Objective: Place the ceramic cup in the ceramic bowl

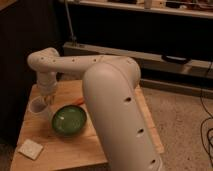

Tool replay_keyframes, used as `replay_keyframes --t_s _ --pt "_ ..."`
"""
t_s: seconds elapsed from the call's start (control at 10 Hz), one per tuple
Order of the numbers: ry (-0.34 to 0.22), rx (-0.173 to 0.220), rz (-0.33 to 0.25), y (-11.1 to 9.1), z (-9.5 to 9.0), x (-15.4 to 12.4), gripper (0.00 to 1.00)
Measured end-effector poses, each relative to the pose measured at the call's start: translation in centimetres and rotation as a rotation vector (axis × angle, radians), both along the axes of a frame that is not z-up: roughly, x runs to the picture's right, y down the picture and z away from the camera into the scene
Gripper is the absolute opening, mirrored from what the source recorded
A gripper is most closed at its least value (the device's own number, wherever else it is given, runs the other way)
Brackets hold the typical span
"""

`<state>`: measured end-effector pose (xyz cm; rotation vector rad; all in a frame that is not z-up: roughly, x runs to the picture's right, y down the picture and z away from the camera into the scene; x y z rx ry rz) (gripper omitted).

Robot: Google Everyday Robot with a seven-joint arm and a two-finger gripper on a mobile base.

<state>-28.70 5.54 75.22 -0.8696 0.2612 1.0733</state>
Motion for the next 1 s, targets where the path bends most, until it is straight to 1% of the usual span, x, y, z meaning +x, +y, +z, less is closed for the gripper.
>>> replay_keyframes --t_s 0.2,0.3,0.5,0.6,0.8,0.9,1.0 --pt "0.008 -0.004 0.004 0.6 -0.2 0.9 0.03" --pt "0.021 -0.005 0.008 1.4 0.5 1.8 0.03" --pt "0.028 -0.006 0.017 2.3 1.4 2.8 0.03" --pt "0.032 -0.005 0.026 2.5 1.5 3.8 0.03" --pt "0.047 0.000 0.049 1.9 0.8 6.2 0.03" --pt "0.049 0.001 0.053 1.7 0.5 6.6 0.03" --pt "0.049 0.000 0.059 2.0 0.5 6.7 0.03"
